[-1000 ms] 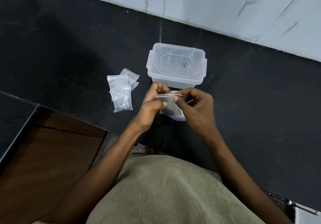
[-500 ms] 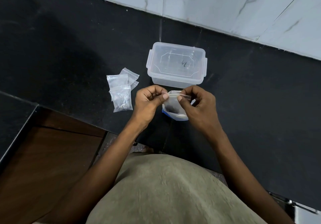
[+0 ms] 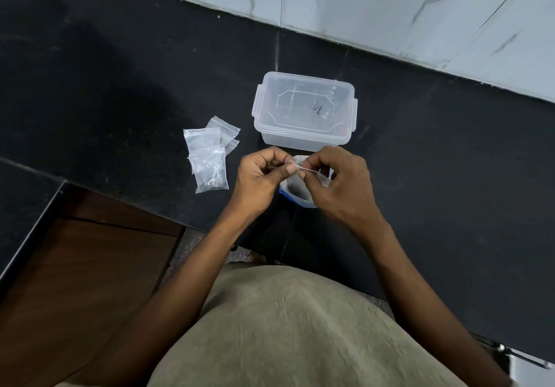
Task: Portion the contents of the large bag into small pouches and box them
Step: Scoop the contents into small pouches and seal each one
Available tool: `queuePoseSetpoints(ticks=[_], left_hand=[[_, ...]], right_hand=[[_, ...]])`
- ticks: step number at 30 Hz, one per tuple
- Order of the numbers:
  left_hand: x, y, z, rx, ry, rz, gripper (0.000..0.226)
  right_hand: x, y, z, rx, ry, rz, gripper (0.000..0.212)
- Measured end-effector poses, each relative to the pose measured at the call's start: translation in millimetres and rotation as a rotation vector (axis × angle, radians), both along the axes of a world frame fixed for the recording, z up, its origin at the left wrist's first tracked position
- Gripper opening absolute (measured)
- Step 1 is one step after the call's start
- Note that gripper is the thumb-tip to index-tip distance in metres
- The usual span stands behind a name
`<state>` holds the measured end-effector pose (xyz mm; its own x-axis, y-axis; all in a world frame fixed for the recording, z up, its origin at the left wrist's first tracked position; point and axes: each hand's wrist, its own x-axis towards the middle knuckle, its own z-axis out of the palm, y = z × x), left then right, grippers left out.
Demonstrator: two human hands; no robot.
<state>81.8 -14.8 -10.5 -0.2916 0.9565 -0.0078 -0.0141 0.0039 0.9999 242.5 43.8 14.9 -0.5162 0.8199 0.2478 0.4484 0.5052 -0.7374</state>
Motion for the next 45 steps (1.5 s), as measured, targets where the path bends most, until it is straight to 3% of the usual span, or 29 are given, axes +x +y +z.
queuePoseSetpoints(ticks=[30, 33, 38, 41, 45], left_hand=[[-6, -16, 2, -0.058, 0.052, 0.159, 0.009], [-9, -19, 2, -0.074, 0.066, 0.157, 0.02], [-17, -27, 6, -0.051, 0.095, 0.09, 0.013], [-19, -31, 9, -0.029, 0.135, 0.031, 0.011], [-29, -37, 9, -0.113, 0.063, 0.105, 0.015]], right_hand=[[6, -11, -3, -0.074, -0.009, 0.013, 0.007], [6, -12, -3, -0.07, -0.056, 0.016, 0.01], [0, -19, 8, -0.012, -0.182, 0.098, 0.018], [-17, -24, 10, 0.016, -0.178, 0.158, 0.014], [-32, -25, 4, 0.054, -0.261, 0.183, 0.008]])
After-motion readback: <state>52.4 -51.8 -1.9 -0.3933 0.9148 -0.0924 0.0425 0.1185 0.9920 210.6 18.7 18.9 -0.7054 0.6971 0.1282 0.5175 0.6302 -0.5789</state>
